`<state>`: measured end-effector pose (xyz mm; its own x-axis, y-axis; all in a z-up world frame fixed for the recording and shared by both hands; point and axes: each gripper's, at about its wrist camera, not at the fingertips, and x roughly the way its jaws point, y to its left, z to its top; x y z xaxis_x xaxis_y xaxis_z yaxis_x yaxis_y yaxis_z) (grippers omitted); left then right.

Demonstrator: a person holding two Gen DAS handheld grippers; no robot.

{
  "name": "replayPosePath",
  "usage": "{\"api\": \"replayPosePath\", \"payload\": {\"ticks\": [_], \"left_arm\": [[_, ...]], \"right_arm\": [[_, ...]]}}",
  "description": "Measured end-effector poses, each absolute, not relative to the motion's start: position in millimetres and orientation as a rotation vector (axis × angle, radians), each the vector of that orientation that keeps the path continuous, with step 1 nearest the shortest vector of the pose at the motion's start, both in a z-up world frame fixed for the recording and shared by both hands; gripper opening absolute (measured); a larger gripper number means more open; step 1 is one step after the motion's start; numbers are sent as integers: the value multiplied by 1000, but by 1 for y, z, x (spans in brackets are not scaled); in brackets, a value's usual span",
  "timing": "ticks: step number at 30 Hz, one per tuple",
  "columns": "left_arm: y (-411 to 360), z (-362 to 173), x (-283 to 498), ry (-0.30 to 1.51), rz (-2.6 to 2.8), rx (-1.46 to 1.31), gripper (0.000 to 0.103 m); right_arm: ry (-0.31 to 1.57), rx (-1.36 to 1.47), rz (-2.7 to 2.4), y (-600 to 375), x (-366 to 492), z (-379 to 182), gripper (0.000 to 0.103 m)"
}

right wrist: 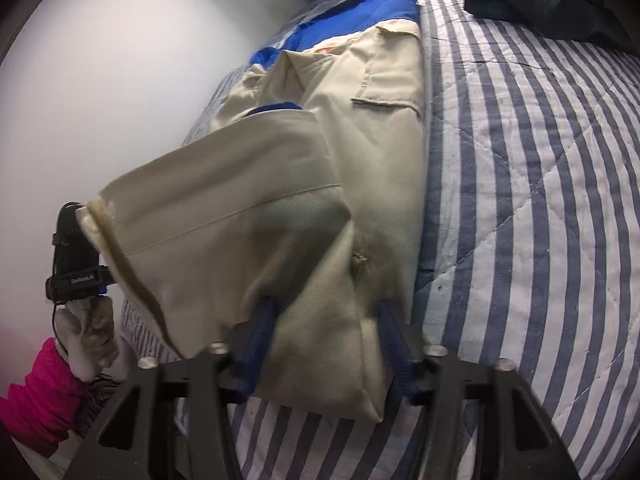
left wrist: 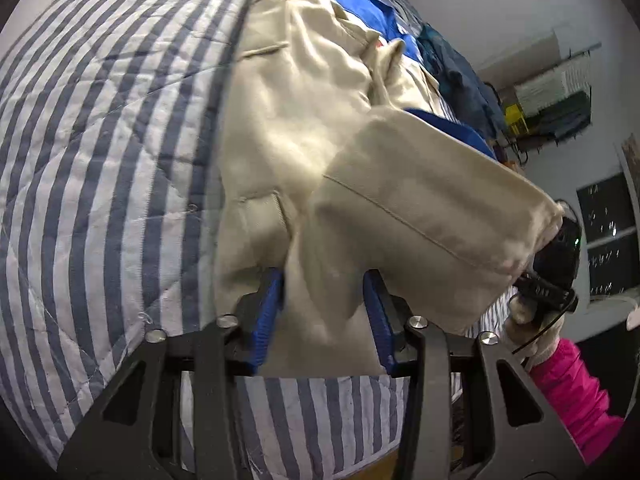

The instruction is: Fold large clothes

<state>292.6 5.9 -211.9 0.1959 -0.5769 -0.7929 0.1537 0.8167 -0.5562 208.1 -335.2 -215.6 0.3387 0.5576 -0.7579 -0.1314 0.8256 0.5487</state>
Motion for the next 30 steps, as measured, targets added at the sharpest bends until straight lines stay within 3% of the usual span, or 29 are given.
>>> {"api": "replayPosePath", "payload": {"ticks": [4, 9, 11, 12, 17, 21, 24, 26, 30], "left_arm": [[-5, -208, 293, 1266, -516, -349, 26], [-10, -211, 298, 1262, -495, -353, 25], [-11, -207, 295, 1239, -484, -342, 12], [-9, -204, 293, 1235, -471, -376, 10], [11, -187, 282, 1171, -355, -463, 9], [15, -221, 300, 1240, -256, -472, 9], [8, -219, 301, 1224, -262, -404, 10], [6, -213, 299, 1202, -256, -379, 11], [9, -189, 287, 1127, -232, -340, 15]], "right_arm": [[1127, 388, 488, -329, 201, -208, 31], [1136, 452, 471, -330, 206, -216, 36], [1128, 436, 472, -327, 203, -211, 15], [1121, 429, 476, -327, 198, -206, 10], [1062, 494, 478, -338, 182, -181, 4], [1149, 501, 334, -346, 187, -209, 3], [1167, 451, 315, -339, 190, -211, 5], [1151, 407, 316, -339, 189, -201, 17], [1073, 354, 248, -353, 183, -176, 24]]}}
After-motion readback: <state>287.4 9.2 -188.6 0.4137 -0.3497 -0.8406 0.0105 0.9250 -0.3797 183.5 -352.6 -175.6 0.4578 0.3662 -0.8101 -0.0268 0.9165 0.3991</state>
